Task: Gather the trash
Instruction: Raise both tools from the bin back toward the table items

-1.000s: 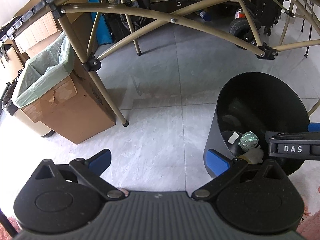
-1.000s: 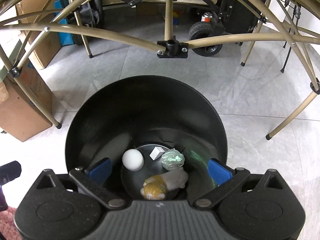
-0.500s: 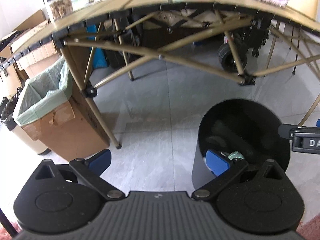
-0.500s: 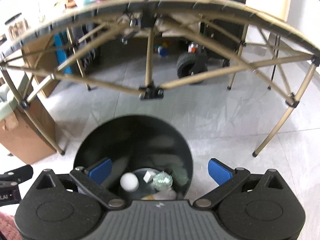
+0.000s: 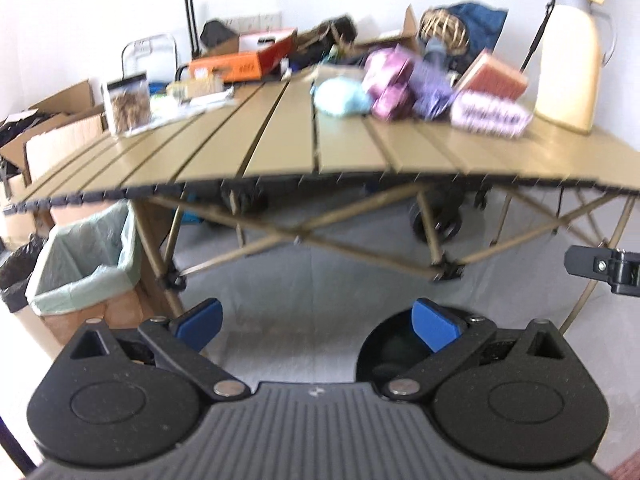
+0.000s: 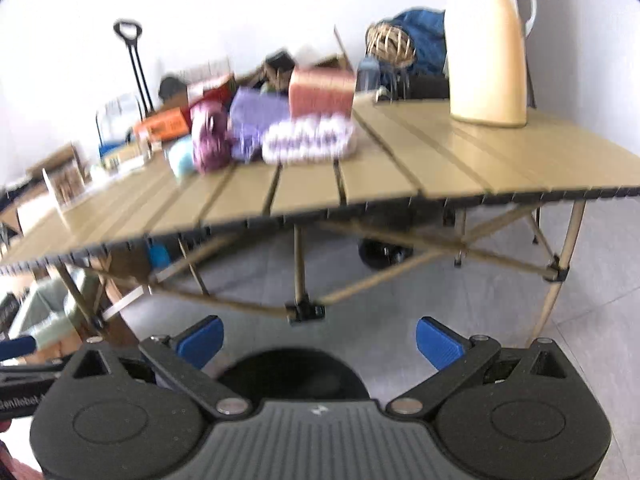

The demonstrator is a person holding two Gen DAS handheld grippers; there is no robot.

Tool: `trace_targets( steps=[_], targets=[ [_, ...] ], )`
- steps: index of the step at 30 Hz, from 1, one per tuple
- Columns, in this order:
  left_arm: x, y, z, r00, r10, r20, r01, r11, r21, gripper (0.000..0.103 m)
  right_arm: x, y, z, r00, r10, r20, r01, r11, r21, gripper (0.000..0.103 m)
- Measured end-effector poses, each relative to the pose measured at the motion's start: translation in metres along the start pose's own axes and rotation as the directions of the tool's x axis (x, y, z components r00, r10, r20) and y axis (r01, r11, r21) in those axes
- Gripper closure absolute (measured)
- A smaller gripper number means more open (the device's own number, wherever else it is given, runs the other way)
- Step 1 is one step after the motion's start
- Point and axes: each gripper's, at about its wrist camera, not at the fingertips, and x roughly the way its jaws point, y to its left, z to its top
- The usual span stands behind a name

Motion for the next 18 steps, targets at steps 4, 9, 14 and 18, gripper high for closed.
trace_targets(
  steps=[4, 9, 14, 18],
  targets=[
    [-0.008, -0.012, 0.016, 0.998, -0.013, 0.064, 0.012, 1.000, 0.016, 0.000, -0.015, -0.002, 0.016, 0.995, 0.015, 0.099, -0.015, 1.000, 0.007, 0.000],
    [-0.007, -0.019, 0.042, 0.990, -0.021, 0.141, 0.021, 1.000, 0.001, 0.000, -0.019, -0.002, 0.034, 0.982, 0.027, 0.189, -0.028, 1.000, 0.003, 0.000],
    [0.006, -0.021, 0.067, 0.983, -0.025, 0.180, 0.032, 0.999, -0.035, 0.000, -0.006, 0.001, 0.055, 0.971, 0.031, 0.238, -0.026, 0.999, -0.023, 0.000],
    [0.019, -0.022, 0.084, 0.979, -0.025, 0.204, 0.035, 0.998, -0.050, 0.000, 0.006, 0.006, 0.071, 0.962, 0.026, 0.270, -0.013, 0.999, -0.047, 0.000]
  ],
)
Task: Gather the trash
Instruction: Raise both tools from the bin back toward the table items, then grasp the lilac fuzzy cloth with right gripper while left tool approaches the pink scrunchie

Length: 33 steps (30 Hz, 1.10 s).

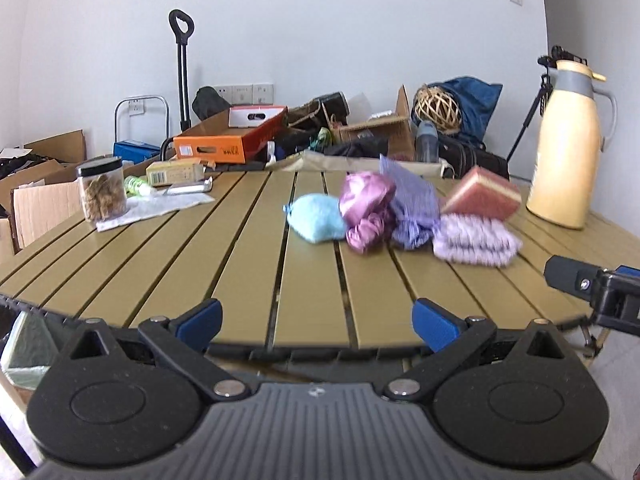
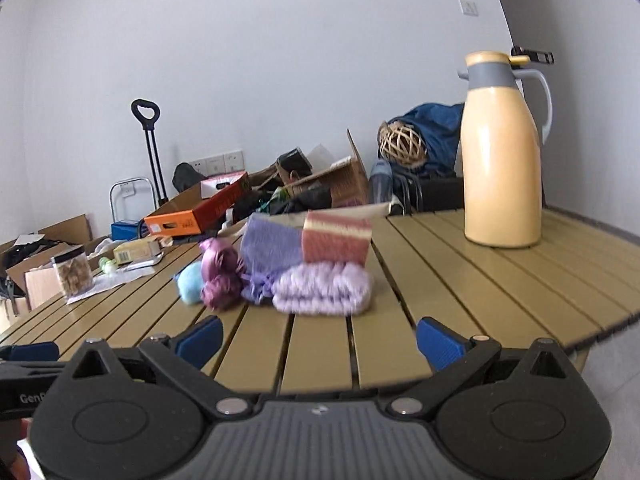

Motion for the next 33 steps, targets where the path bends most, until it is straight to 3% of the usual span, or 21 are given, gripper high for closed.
trace_targets(
  steps=[15, 23, 33],
  targets=[
    [0.054, 0.004, 0.040, 0.999, 0.003, 0.032, -0.002, 1.000, -0.025, 0.000, 0.093, -0.001, 0.023, 0.998, -0.067, -0.019, 0.069, 0.993, 0.099, 0.000],
    [0.078, 0.003, 0.050, 1.000, 0.004, 0.029, -0.003, 1.000, -0.029, 0.000, 0.142, -0.010, 0.027, 0.994, -0.081, -0.080, 0.091, 0.985, 0.144, 0.000],
    [0.100, -0.001, 0.060, 1.000, 0.000, 0.023, 0.001, 0.999, -0.034, 0.000, 0.175, -0.004, 0.031, 0.980, -0.076, -0.184, 0.098, 0.989, 0.114, 0.000]
  ],
)
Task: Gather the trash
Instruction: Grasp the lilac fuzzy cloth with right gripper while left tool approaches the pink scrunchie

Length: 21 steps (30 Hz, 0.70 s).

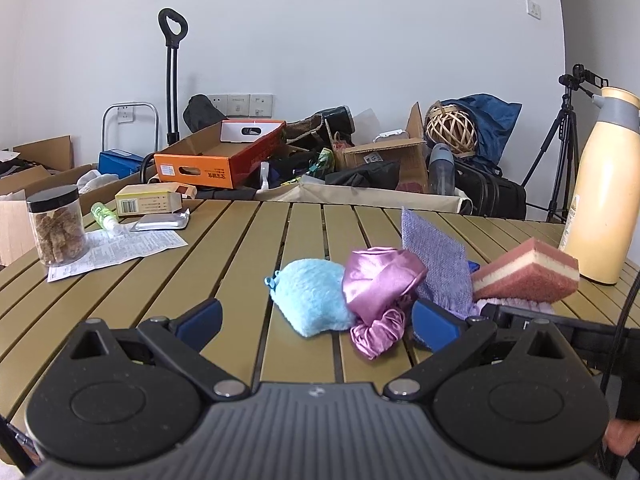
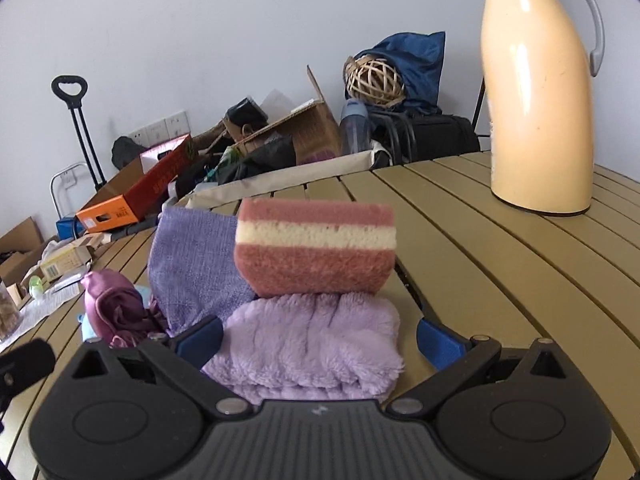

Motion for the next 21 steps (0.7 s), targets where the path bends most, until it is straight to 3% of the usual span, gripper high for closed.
trace_targets(
  steps=[8, 12, 16, 21],
  targets=[
    [0.006, -0.001, 0.001, 1.000, 0.010, -0.020, -0.011, 0.999, -0.038, 0.000, -0.002, 0.011, -0.004, 0.999, 0.028, -0.024, -0.029, 0.997, -0.075, 0.020],
    [0.006, -0.006, 0.000, 1.000, 0.003, -0.024, -0.004, 0.999, -0.033, 0.000, -0.011, 0.013, -0.004, 0.999, 0.051, -0.004, -0.051, 0.994, -0.092, 0.043],
    [0.006, -0.008, -0.001, 1.000, 0.005, -0.024, -0.006, 1.000, -0.028, 0.000, -0.023, 0.007, 0.001, 0.994, 0.107, 0.012, -0.106, 0.991, -0.082, 0.077],
    [0.009, -0.007, -0.001, 0.999, 0.006, -0.033, -0.007, 0.999, -0.032, 0.000, -0.040, -0.010, 0.004, 0.992, 0.114, 0.058, -0.114, 0.993, -0.004, 0.081]
  ],
)
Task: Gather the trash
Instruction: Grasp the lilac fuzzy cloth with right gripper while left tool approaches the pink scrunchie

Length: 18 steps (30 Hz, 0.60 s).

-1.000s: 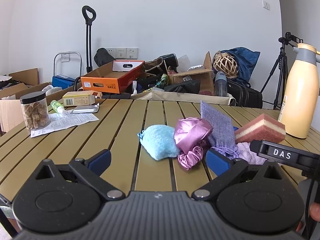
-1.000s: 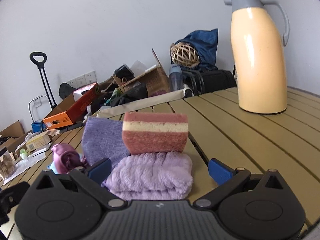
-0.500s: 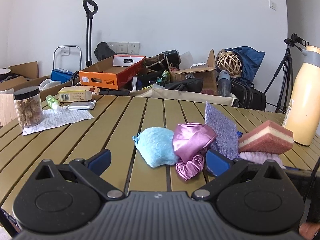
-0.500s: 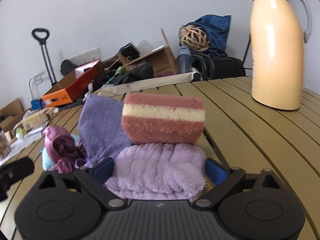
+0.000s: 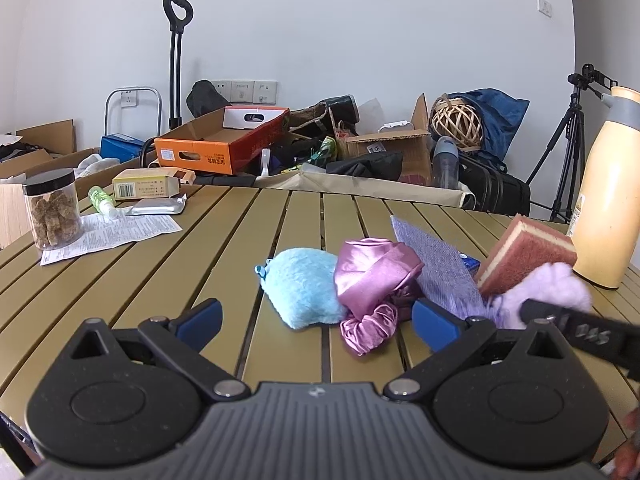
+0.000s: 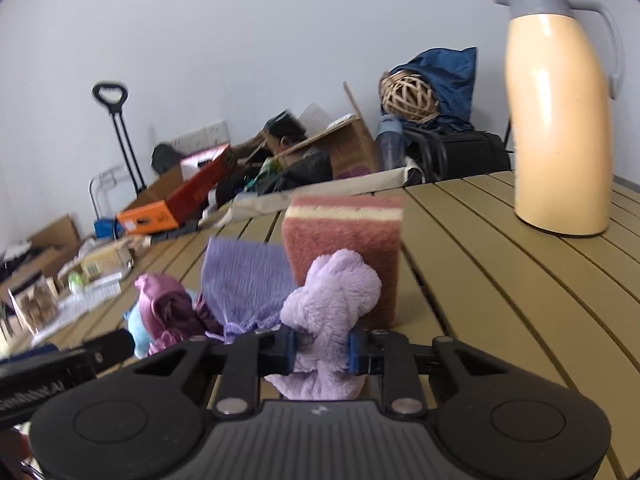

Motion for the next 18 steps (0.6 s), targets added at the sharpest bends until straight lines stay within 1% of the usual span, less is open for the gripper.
trace_targets(
  steps=[5, 11, 18],
  targets=[
    [0.003, -0.001, 0.002, 1.000, -0.001, -0.005, 0.001, 1.000, -0.008, 0.000, -0.020, -0.014, 0.004, 0.998, -0.015, 0.064, 0.013, 0.999, 0.044, 0.081],
    [0.010, -0.005, 0.003, 1.000, -0.015, -0.015, 0.015, 1.000, -0.025, 0.000, -0.048, -0.036, 0.011, 0.985, -0.089, 0.149, 0.079, 0.994, 0.070, 0.081],
    [0.026, -0.018, 0.001, 0.998, -0.042, -0.046, 0.041, 0.999, -0.028, 0.000, -0.061, -0.074, 0.014, 0.970, -0.164, 0.178, 0.142, 0.981, 0.129, 0.081]
  ],
)
